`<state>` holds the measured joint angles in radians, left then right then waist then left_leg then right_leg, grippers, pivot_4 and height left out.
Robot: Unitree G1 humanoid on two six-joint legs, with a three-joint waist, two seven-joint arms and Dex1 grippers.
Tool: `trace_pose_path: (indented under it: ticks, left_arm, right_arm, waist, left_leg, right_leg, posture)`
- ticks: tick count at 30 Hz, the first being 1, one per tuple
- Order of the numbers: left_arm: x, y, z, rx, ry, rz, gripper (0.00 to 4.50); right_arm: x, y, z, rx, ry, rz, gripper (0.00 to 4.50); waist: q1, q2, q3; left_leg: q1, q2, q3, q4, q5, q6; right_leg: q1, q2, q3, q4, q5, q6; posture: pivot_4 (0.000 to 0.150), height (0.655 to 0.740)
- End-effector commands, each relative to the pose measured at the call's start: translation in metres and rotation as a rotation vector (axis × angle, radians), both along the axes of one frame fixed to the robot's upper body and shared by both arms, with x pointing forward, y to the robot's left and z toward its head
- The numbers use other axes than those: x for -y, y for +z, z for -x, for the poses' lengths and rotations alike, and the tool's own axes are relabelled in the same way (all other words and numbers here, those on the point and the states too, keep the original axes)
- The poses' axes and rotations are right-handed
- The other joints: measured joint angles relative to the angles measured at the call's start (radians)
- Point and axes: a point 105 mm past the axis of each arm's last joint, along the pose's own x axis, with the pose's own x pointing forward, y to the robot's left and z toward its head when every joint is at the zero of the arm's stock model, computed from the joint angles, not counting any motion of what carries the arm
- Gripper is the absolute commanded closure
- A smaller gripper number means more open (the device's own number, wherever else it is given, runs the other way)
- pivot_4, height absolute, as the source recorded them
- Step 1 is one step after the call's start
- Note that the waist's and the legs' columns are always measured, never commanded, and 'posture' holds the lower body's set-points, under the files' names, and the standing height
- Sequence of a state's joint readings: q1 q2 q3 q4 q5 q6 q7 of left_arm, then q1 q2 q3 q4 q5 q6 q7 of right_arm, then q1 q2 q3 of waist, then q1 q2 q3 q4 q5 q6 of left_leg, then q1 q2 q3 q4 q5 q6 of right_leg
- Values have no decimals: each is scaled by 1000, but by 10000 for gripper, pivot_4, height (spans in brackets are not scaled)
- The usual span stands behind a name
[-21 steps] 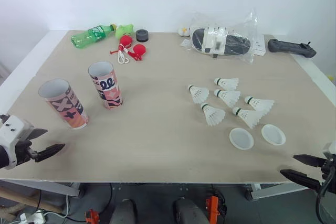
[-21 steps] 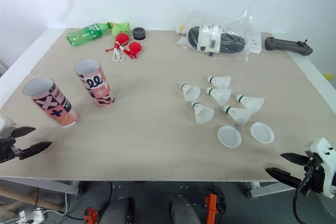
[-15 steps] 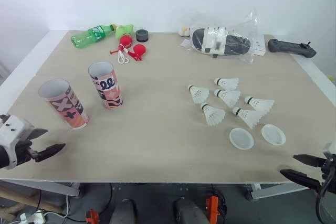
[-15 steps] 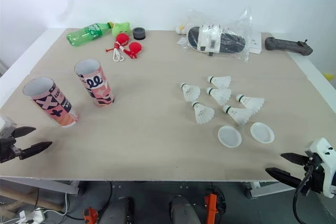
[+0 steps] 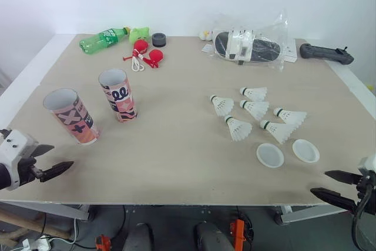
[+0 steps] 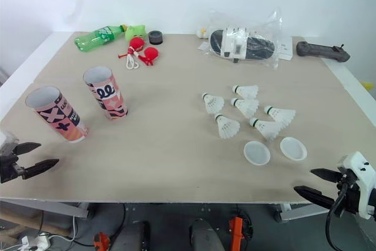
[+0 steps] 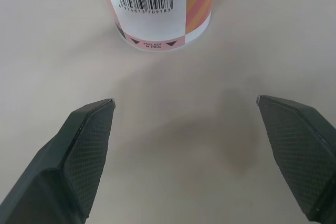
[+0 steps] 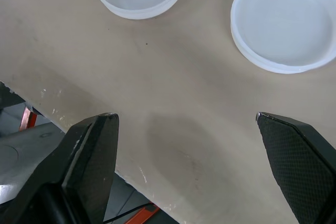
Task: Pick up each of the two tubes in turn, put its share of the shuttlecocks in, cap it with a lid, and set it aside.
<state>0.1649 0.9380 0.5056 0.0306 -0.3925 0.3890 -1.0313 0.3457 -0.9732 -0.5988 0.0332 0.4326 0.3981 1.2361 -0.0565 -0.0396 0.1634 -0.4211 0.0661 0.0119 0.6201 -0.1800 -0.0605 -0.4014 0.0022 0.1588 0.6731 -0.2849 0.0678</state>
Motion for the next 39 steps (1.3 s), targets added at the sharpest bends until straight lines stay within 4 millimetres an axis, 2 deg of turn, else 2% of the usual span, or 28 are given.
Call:
trace_pose_path:
  ticks: [1,4,8,9,12,13,17,19,24,28,39]
  left_arm:
    - [-1,9,-1,36,-4,-23,0]
    - [0,11,-2,54,-4,-15,0]
    - [4,22,-6,145,-3,39,0]
    - [7,24,-6,175,-1,59,0]
    - [11,24,-5,270,35,82,0]
    - [11,25,-7,298,47,83,0]
    - [15,25,-16,388,107,89,0]
    - [18,19,-18,410,130,100,0]
    - [24,10,-23,450,189,138,0]
    - [32,4,-35,476,226,192,0]
    - [38,-9,-70,487,251,237,0]
  right_arm:
    - [0,14,-3,43,6,15,270]
    - [-9,20,-4,63,30,-29,270]
    - [-38,38,-8,106,116,-104,270]
    - [-53,48,-12,141,164,-135,270]
    - [-127,83,-20,268,393,-230,270]
    - [-146,89,-21,298,443,-252,270]
    - [-209,106,-29,390,589,-334,270]
    - [-231,112,-32,419,644,-360,270]
    - [-258,117,-41,437,704,-397,270]
    - [-278,117,-43,427,777,-431,270]
    - [-295,120,-49,432,812,-444,270]
  waist:
    - [0,0,0]
    - [0,0,0]
    - [0,0,0]
    - [0,0,0]
    - [-10,0,0]
    - [-17,0,0]
    - [-18,-7,-2]
    - [-17,-6,-1]
    - [-16,-6,-2]
    - [-16,-6,-2]
    - [-17,-6,-2]
  left_leg:
    - [0,0,0,0,0,0]
    - [0,0,0,0,0,0]
    - [0,0,0,0,0,0]
    - [0,0,0,0,0,0]
    - [0,0,-1,2,0,0]
    - [0,0,-1,2,0,0]
    - [-2,0,-12,4,1,2]
    - [-2,0,-14,5,1,2]
    - [-6,0,-13,7,2,2]
    - [-8,0,-15,7,2,2]
    - [-9,0,-18,8,2,2]
  right_leg:
    - [0,0,0,0,0,0]
    - [0,0,0,0,0,0]
    - [0,0,0,1,0,0]
    - [0,0,0,2,0,0]
    - [-1,1,0,5,0,1]
    - [-1,1,0,6,2,3]
    - [0,8,-1,8,3,2]
    - [0,8,-3,8,2,0]
    - [-1,7,-3,8,4,1]
    - [-2,7,-4,9,5,-1]
    - [-2,8,-7,9,5,-2]
  posture:
    - [1500,7400]
    - [1500,7400]
    - [1500,7400]
    - [1500,7400]
    - [1500,7400]
    - [1500,7400]
    - [1500,7400]
    - [1500,7400]
    - [1500,7400]
    - [1500,7400]
    - [1500,7400]
